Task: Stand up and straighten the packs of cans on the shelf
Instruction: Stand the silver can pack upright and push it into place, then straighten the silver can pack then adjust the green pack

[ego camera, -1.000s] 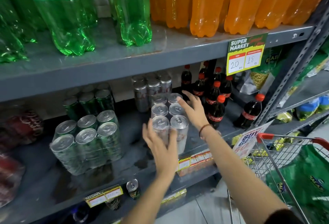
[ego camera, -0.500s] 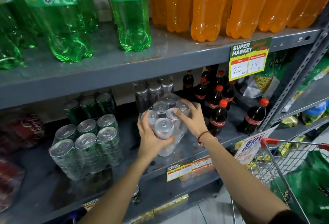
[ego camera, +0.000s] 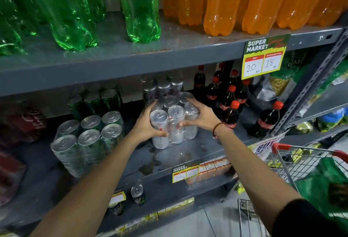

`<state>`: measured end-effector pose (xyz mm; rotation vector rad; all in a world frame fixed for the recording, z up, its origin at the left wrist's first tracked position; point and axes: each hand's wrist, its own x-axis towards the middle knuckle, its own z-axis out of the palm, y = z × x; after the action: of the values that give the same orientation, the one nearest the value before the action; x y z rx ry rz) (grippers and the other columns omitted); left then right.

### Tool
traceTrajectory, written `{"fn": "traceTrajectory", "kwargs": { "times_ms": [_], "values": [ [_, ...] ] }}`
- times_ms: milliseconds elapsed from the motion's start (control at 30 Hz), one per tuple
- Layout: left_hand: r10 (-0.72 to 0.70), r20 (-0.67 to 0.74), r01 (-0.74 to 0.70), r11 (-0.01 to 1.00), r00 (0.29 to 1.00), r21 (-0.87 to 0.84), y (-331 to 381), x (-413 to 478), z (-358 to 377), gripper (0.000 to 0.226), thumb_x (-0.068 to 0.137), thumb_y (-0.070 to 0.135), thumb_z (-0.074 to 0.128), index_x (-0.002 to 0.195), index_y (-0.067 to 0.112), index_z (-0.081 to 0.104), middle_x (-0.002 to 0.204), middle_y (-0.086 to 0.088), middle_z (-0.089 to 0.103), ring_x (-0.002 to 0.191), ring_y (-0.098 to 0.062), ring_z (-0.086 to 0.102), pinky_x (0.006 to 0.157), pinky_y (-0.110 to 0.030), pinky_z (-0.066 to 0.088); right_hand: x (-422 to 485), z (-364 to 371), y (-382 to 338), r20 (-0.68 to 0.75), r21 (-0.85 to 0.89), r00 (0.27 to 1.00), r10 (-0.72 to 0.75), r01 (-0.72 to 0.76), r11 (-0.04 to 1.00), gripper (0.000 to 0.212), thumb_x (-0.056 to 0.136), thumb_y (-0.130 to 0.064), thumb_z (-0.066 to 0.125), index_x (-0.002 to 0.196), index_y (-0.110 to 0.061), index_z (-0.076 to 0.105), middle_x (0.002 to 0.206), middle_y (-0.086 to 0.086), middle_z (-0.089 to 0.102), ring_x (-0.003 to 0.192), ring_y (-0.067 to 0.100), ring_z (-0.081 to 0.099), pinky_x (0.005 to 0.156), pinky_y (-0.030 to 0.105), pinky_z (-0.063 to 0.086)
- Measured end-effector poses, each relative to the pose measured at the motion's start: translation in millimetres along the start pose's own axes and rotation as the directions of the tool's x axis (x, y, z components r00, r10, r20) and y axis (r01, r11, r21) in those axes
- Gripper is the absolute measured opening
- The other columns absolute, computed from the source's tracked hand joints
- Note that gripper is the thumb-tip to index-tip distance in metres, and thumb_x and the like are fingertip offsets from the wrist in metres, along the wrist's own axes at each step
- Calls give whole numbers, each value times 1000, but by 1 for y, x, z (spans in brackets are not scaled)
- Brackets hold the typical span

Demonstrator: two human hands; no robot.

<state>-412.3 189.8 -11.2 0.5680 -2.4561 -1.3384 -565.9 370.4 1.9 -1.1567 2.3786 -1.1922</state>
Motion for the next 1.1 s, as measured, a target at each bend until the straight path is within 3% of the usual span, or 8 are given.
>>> {"fn": "traceTrajectory", "kwargs": {
  "times_ms": [300, 400, 500, 700, 867, 1100],
  "values": [
    [16, -9, -16, 1000, 1000, -4, 4, -22, 4, 116, 48, 17, 91, 143, 33, 27, 146, 2, 38, 130, -15, 41, 107, -36, 38, -27, -1, -1, -44, 27, 999, 5, -4, 1000, 100, 48, -48, 88, 137, -30, 45, 136, -3, 54, 119, 2, 43, 91, 1, 26],
    [25, -11, -24, 1000, 1000, 5, 6, -36, 8, 115, 48, 17, 91, 143, 34, 28, 145, 3, 39, 128, -13, 42, 102, -30, 38, -42, -1, -2, -33, 38, 999, 10, -9, 999, 98, 49, -47, 88, 136, -35, 44, 130, -9, 52, 117, 0, 41, 89, 0, 26],
    [44, -29, -44, 999, 999, 19, 8, -49, 14, 115, 48, 17, 91, 142, 36, 28, 144, 3, 39, 124, -10, 41, 95, -23, 33, -56, -4, -3, -11, 43, 1000, 7, -6, 999, 97, 51, -45, 88, 137, -36, 43, 135, -6, 53, 119, 1, 41, 94, 6, 28],
    [45, -38, -43, 997, 998, 59, 13, -63, 19, 113, 48, 21, 90, 140, 41, 27, 141, 4, 41, 116, -4, 38, 92, -23, 30, -75, -8, -5, -9, 42, 1000, 14, -13, 999, 98, 54, -42, 87, 140, -32, 41, 139, 0, 51, 128, 11, 44, 105, 21, 31],
    [33, -41, -31, 998, 999, 54, 14, -68, 21, 112, 48, 22, 89, 139, 41, 28, 140, 3, 43, 124, -15, 42, 96, -27, 32, -82, -10, -10, -11, 36, 1000, 15, -14, 999, 97, 56, -39, 87, 141, -28, 40, 141, 3, 50, 131, 18, 44, 111, 35, 34],
    [18, -34, -16, 998, 999, 54, 15, -69, 21, 113, 48, 25, 89, 140, 41, 26, 142, 2, 41, 129, -20, 40, 102, -33, 34, -83, -10, -13, -2, 28, 1000, 24, -24, 999, 97, 57, -38, 87, 142, -27, 39, 142, 3, 49, 130, 18, 45, 111, 38, 35]
  ]
}}
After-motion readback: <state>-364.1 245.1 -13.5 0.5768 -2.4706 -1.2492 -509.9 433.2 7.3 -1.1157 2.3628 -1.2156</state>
